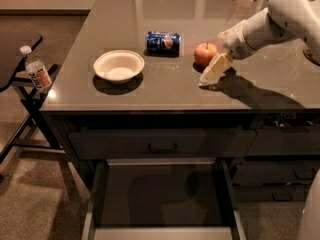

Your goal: Place apple into middle drawer

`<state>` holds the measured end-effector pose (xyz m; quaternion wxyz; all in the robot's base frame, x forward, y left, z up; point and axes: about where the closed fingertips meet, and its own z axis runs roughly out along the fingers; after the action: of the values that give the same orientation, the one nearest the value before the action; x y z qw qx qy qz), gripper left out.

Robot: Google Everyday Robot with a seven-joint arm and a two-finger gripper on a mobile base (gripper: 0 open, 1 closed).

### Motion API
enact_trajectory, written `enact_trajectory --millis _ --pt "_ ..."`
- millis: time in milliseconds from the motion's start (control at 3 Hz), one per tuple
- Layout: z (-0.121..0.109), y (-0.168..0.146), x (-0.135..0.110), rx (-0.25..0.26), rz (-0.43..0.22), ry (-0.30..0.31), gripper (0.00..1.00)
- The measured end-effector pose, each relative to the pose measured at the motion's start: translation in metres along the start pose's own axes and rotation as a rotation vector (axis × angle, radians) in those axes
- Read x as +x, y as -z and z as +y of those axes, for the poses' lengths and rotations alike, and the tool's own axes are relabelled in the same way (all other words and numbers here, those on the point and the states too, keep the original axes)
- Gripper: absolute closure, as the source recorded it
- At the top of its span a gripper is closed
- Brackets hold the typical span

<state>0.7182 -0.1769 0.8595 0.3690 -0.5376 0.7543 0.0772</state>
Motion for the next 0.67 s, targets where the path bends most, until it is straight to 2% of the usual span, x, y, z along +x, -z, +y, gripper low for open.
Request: enact_trajectory --millis 333,667 --pt "0.0 0.0 0.0 0.0 0.0 0.0 0.19" --pt "0.0 -0.0001 0.0 0.0 0.0 0.0 0.42"
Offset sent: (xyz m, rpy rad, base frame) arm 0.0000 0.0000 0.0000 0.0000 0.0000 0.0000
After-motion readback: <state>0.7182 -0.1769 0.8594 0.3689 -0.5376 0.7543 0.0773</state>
